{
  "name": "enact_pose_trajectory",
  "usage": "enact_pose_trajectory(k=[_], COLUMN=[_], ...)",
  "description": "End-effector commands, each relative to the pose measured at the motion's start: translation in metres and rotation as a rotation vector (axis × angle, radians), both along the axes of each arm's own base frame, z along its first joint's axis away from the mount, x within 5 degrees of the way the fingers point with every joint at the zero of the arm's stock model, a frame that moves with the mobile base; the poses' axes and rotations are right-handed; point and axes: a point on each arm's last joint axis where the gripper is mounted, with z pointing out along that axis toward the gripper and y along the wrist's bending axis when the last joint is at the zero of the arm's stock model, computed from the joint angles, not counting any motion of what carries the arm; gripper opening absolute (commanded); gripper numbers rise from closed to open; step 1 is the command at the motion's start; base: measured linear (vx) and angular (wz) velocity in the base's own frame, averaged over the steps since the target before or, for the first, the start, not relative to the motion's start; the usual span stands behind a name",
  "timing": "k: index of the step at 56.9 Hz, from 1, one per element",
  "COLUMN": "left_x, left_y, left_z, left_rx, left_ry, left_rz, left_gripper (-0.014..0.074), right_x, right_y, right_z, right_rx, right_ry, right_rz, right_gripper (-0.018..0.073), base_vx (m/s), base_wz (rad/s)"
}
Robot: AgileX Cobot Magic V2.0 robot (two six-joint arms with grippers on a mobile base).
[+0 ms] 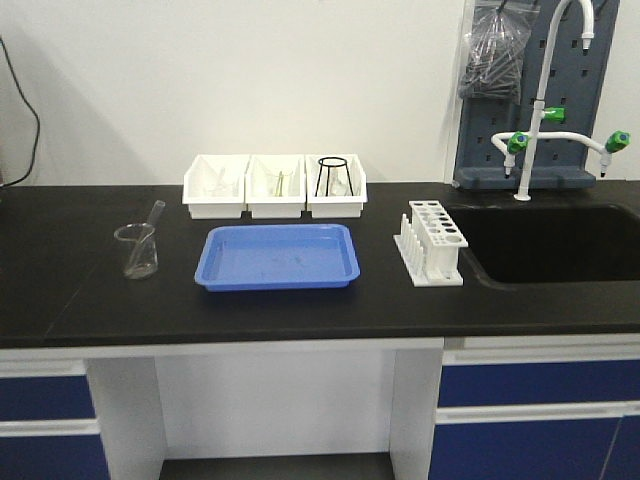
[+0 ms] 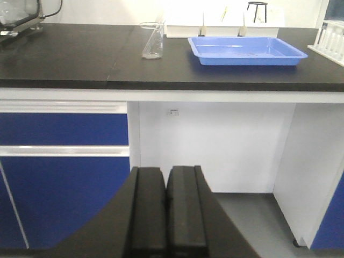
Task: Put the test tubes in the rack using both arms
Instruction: 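Drive the base up to the bench with the beaker and rack, then move the left gripper toward the glass test tube in the beaker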
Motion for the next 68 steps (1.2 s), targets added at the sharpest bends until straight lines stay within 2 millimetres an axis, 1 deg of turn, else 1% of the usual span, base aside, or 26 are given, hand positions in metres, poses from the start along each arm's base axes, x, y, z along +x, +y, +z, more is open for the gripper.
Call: enact_pose_trajectory(k=[1,39,68], left_x=[-0.0001,-0.0001,-0.0001], left_y=[-0.0002,-0.0002,-0.0002], left_z=[0.0169,0.0169,0.0169], left_rx=[-0.016,-0.016,-0.016], left_ry=[-0.110,-0.110,-0.110], left_rz=[-0.001,-0.001,-0.001], left_gripper=[-0.0004,-0.0004,-0.0004], right_x=[-0.0006,-0.0006,-0.0006], right_y=[-0.0001,-0.0001,-0.0001], right_z=[0.0036,0.0036,0.0036], right_rx=[-0.006,-0.006,-0.006], right_ry=[-0.078,-0.078,-0.078], right_rz=[-0.003,-0.003,-0.003], right_gripper=[-0.0008,-0.0008,-0.0008], base_vx=[0.42,0.40,0.33], base_wz=[-0.05,0.00,0.04])
